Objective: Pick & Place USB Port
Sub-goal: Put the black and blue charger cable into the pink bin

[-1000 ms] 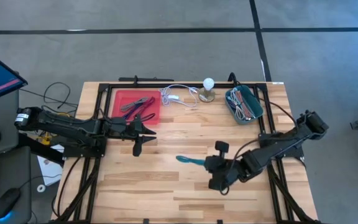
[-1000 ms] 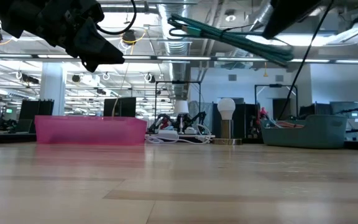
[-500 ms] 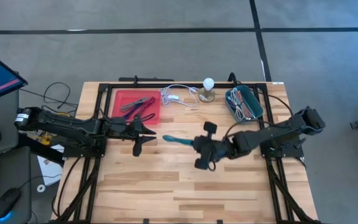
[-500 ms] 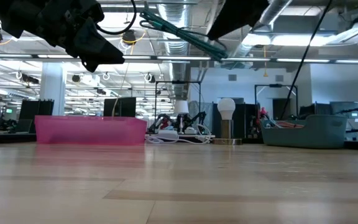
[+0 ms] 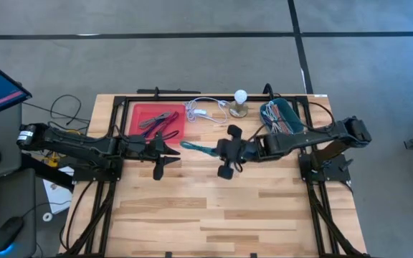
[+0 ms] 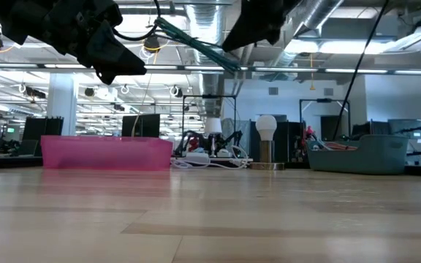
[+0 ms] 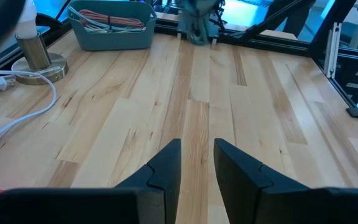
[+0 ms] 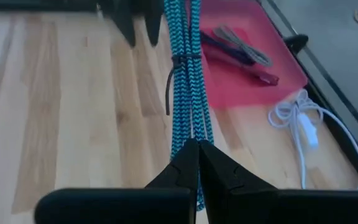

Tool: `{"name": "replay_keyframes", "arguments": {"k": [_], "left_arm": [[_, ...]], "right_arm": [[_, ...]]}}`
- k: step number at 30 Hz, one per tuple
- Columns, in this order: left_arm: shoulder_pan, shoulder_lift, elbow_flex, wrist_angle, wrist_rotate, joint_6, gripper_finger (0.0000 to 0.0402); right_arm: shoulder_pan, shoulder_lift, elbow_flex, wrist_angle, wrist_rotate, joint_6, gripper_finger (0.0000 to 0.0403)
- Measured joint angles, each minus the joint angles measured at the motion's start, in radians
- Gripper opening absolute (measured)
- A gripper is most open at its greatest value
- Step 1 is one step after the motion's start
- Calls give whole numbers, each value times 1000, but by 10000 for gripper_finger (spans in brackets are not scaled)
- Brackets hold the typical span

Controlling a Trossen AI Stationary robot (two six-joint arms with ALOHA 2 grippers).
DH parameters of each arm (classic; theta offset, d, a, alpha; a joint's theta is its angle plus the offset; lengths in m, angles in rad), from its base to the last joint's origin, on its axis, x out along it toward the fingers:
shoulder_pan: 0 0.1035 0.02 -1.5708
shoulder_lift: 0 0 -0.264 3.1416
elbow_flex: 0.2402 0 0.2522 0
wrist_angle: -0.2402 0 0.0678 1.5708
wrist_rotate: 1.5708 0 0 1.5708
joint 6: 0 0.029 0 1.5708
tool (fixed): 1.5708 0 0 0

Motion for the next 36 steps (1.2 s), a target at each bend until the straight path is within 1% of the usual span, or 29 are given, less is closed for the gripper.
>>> {"name": "replay_keyframes", "arguments": {"k": [3, 5, 11, 14, 15, 17, 20, 22, 24, 25, 29, 32, 36], "left_arm": [[0, 0, 0, 0, 0, 0, 95], [0, 0, 0, 0, 0, 0, 95], [0, 0, 0, 0, 0, 0, 95], [0, 0, 0, 0, 0, 0, 95], [0, 0, 0, 0, 0, 0, 95], [0, 0, 0, 0, 0, 0, 95], [0, 0, 0, 0, 0, 0, 95], [0, 0, 0, 0, 0, 0, 95], [0, 0, 0, 0, 0, 0, 95], [0, 0, 0, 0, 0, 0, 95], [0, 0, 0, 0, 0, 0, 95], [0, 0, 0, 0, 0, 0, 95], [0, 0, 0, 0, 0, 0, 95]], "right_arm": [[-41, 0, 0, 42, -52, -25, 0], [-66, 0, 0, 45, -67, -27, 0], [-138, 0, 0, 43, -71, -47, 0], [-194, 0, 0, 50, -81, -61, 0], [-220, 0, 0, 55, -108, -61, 0], [-272, 1, 0, 72, -202, -62, 0], [-334, 28, 0, 167, -335, -83, 0], [-362, 37, -4, 200, -416, -102, 0], [-384, 65, 11, 290, -484, -111, 0], [-392, 80, 20, 303, -510, -113, 0], [-419, 175, 88, 281, -547, -146, 0], [-447, 260, 166, 278, -612, -154, 0], [-466, 395, 300, 274, -624, -158, 0]]}}
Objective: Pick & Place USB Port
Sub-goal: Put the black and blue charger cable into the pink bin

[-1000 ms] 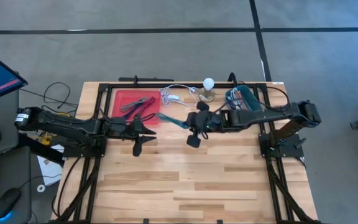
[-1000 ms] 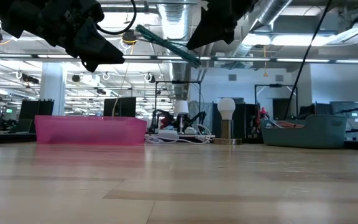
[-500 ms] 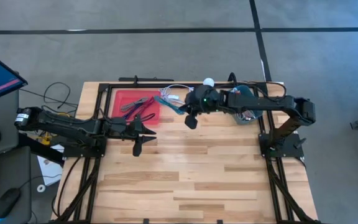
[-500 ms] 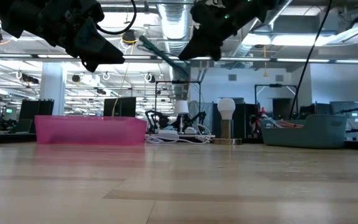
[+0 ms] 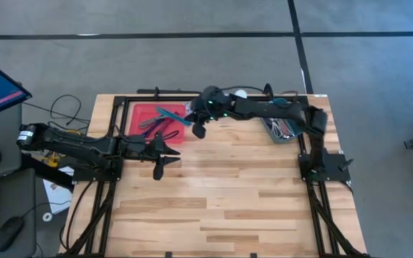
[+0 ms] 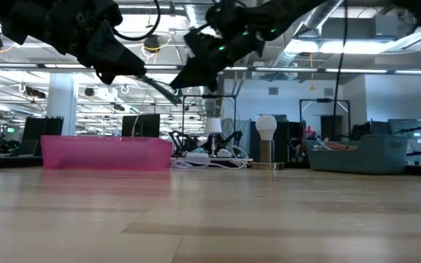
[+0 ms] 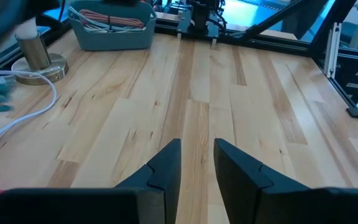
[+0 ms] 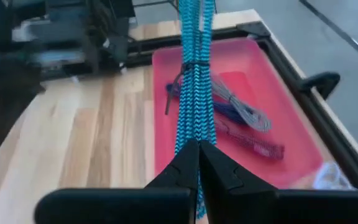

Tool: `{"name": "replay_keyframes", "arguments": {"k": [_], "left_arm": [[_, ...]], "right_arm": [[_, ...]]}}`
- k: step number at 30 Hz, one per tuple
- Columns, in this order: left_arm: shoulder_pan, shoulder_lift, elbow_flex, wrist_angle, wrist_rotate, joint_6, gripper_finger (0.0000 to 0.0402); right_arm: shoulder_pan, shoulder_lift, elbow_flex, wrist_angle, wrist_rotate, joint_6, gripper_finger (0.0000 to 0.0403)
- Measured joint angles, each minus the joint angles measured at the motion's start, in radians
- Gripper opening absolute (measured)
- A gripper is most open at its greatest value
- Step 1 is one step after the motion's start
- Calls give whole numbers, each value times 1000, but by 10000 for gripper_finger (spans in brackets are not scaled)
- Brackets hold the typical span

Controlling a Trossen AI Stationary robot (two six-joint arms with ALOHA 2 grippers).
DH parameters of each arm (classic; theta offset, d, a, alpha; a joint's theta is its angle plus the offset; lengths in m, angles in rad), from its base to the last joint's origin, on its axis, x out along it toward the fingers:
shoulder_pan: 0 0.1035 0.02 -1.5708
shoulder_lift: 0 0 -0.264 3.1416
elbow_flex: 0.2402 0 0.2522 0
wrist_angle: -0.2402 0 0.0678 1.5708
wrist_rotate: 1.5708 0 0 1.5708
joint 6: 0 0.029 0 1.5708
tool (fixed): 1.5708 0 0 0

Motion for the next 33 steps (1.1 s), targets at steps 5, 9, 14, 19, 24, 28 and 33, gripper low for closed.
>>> {"name": "replay_keyframes", "arguments": {"k": [5, 9, 14, 19, 24, 28, 33], "left_arm": [[0, 0, 0, 0, 0, 0, 95], [0, 0, 0, 0, 0, 0, 95], [0, 0, 0, 0, 0, 0, 95], [0, 0, 0, 0, 0, 0, 95], [0, 0, 0, 0, 0, 0, 95], [0, 0, 0, 0, 0, 0, 95], [0, 0, 0, 0, 0, 0, 95]], "right_arm": [[-35, 141, 196, -61, -66, -1, 0], [-60, 253, 331, -125, -103, 3, 0], [-82, 367, 459, -155, -160, 46, 0], [-85, 448, 508, -169, -179, 59, 0], [-89, 479, 514, -166, -184, 73, 0], [-89, 482, 513, -163, -185, 74, 0], [-90, 474, 514, -147, -182, 90, 3]]}}
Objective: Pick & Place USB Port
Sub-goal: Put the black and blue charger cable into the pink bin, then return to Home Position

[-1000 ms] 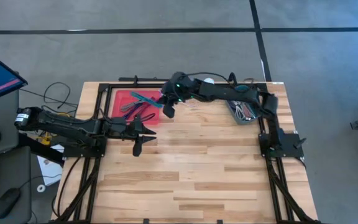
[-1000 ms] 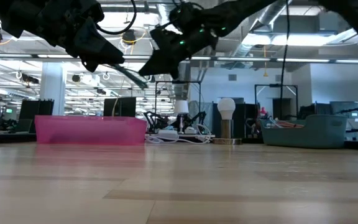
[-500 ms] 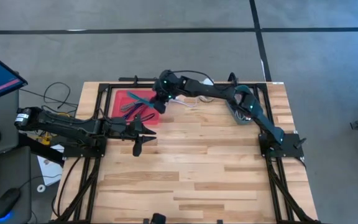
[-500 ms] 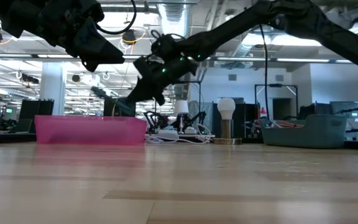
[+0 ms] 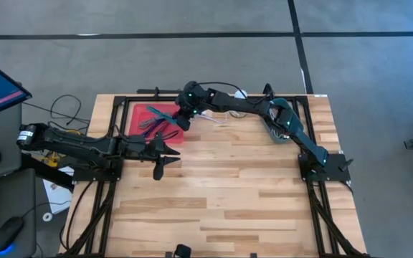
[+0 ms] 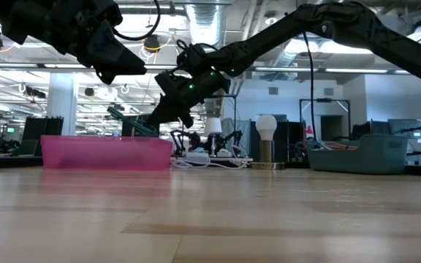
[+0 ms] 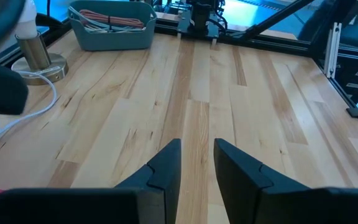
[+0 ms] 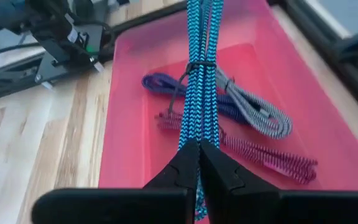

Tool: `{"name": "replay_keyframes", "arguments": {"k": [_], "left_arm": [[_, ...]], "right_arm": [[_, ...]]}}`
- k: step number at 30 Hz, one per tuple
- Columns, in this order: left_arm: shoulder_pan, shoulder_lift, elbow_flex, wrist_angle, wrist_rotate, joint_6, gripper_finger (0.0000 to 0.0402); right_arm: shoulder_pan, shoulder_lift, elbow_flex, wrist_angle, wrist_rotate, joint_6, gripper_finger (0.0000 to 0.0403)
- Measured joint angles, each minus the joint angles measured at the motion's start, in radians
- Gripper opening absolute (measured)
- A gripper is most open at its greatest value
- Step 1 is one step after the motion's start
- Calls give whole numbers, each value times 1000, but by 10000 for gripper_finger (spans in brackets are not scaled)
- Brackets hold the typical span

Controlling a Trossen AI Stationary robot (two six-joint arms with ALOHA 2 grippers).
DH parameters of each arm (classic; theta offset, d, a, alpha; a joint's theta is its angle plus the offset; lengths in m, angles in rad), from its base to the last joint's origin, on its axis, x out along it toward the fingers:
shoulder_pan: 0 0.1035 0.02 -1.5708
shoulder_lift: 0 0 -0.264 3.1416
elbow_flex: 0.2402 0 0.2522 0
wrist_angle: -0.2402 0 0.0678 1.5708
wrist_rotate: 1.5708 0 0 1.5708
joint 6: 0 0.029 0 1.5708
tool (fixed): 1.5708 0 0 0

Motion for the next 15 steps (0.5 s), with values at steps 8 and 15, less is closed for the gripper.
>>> {"name": "replay_keyframes", "arguments": {"k": [8, 15], "left_arm": [[0, 0, 0, 0, 0, 0, 95], [0, 0, 0, 0, 0, 0, 95]], "right_arm": [[0, -3, 0, 59, 1, 0, 53], [-2, -13, -1, 35, 0, 0, 105]]}}
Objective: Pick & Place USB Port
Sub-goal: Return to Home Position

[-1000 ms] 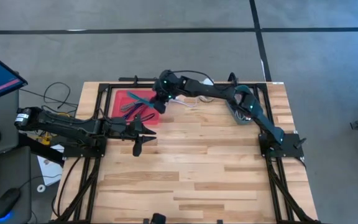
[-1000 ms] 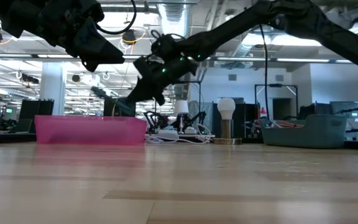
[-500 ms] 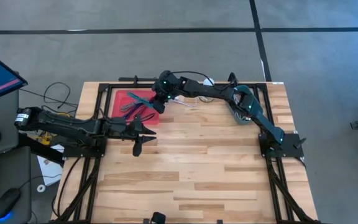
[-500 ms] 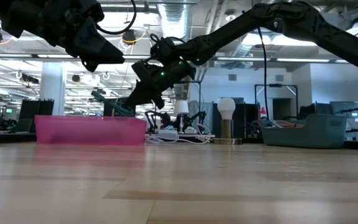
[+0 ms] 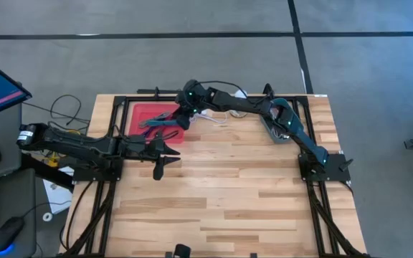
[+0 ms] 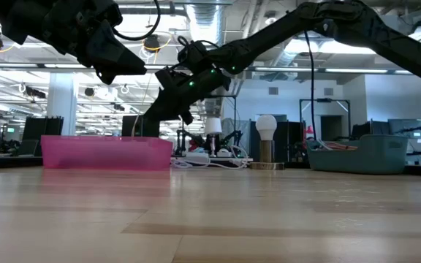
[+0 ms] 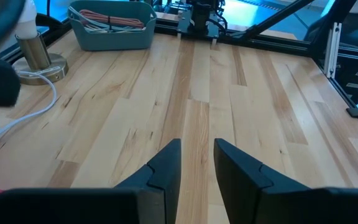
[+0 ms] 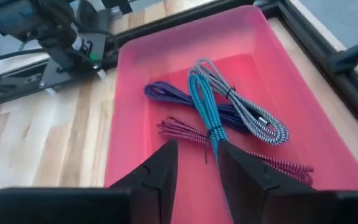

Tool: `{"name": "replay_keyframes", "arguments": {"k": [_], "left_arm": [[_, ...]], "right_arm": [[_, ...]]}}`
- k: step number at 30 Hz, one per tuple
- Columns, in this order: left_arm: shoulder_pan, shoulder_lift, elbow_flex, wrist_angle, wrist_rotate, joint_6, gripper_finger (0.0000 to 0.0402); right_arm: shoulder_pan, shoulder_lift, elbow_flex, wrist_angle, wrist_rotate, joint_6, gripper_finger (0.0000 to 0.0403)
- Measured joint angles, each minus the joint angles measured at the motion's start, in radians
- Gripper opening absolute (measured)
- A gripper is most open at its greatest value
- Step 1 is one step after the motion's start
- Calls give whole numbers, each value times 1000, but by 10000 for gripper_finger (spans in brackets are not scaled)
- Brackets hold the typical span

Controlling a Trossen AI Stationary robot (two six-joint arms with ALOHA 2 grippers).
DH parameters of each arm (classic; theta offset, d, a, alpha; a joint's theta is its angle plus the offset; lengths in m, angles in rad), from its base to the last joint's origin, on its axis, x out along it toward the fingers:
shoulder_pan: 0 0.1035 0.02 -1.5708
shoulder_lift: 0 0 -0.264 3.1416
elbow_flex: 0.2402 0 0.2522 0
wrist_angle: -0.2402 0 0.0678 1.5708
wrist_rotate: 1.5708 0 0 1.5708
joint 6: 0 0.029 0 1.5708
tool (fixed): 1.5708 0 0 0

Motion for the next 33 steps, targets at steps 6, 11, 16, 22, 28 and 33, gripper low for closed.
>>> {"name": "replay_keyframes", "arguments": {"k": [6, 11, 16, 22, 28, 33], "left_arm": [[0, 0, 0, 0, 0, 0, 95], [0, 0, 0, 0, 0, 0, 95], [0, 0, 0, 0, 0, 0, 95], [0, 0, 0, 0, 0, 0, 95], [0, 0, 0, 0, 0, 0, 95], [0, 0, 0, 0, 0, 0, 95]], "right_arm": [[-5, -96, 0, -170, 1, -62, 113], [0, -224, 0, -377, 15, -141, 113], [41, -358, 0, -522, 92, -199, 113], [114, -489, 0, -601, 173, -239, 113], [184, -564, -2, -692, 219, -256, 113], [217, -591, -2, -796, 251, -271, 113]]}}
